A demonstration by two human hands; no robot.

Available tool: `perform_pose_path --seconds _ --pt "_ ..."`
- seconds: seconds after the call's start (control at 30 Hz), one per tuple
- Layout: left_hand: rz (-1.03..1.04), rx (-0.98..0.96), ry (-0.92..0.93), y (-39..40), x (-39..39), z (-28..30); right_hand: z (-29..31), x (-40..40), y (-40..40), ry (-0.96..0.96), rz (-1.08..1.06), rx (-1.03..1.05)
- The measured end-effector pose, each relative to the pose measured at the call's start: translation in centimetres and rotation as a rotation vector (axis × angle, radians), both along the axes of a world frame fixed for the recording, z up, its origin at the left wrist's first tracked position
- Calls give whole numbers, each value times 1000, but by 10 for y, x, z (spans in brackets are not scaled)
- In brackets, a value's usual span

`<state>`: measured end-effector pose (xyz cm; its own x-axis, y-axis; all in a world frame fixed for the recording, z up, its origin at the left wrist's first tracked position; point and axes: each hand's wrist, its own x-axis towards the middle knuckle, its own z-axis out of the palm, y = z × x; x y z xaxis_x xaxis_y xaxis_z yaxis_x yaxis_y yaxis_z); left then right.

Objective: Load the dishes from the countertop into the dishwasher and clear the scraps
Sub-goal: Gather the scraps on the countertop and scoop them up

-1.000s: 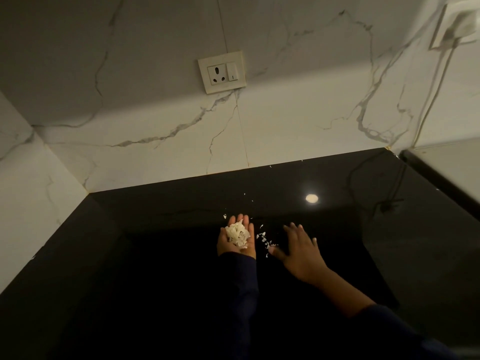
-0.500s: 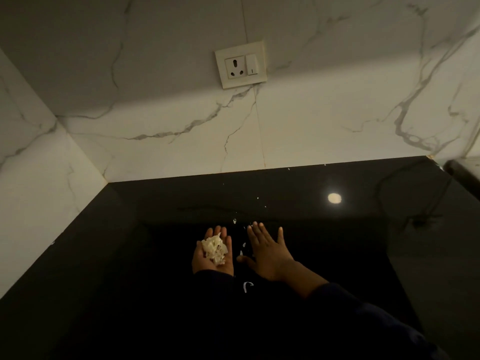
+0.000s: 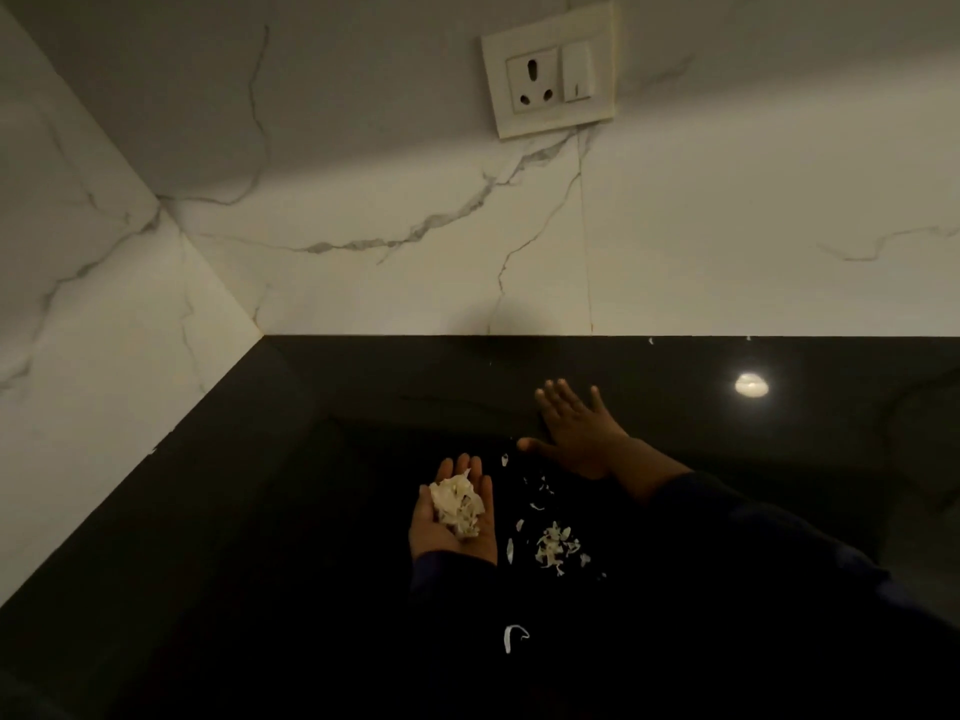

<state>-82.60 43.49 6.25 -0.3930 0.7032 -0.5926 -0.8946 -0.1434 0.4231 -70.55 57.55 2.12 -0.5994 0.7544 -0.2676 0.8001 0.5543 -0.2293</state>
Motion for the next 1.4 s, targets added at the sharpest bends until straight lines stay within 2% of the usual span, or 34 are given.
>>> perform_pose_path --seconds 0.13,0.3,0.6,0.8,0.9,0.97,1.07,1.17,1.3,1.4 --pt "19 26 35 -4 -4 -4 -2 -20 -20 -43 305 33" --pt "26 54 25 -27 -3 -1 0 -11 -76 -73 494 36" --pt "23 81 34 -122 -6 3 1 2 -199 -45 526 16" --pt "19 91 45 -177 -5 -2 2 11 -257 17 449 -8" --pt "-5 73 53 -199 1 -4 11 22 -281 250 302 -137" --pt "-17 64 57 -209 6 -4 20 35 -280 355 121 -108" --pt "-19 46 54 -222 13 -8 17 61 -278 201 -67 -7" --pt "-31 20 58 -236 26 -14 1 70 -299 -5 -90 11" --pt "-55 -20 47 -255 38 -27 -7 48 -319 -18 -170 42" --pt "-53 -18 21 -266 41 -31 -8 26 -322 -25 -115 51"
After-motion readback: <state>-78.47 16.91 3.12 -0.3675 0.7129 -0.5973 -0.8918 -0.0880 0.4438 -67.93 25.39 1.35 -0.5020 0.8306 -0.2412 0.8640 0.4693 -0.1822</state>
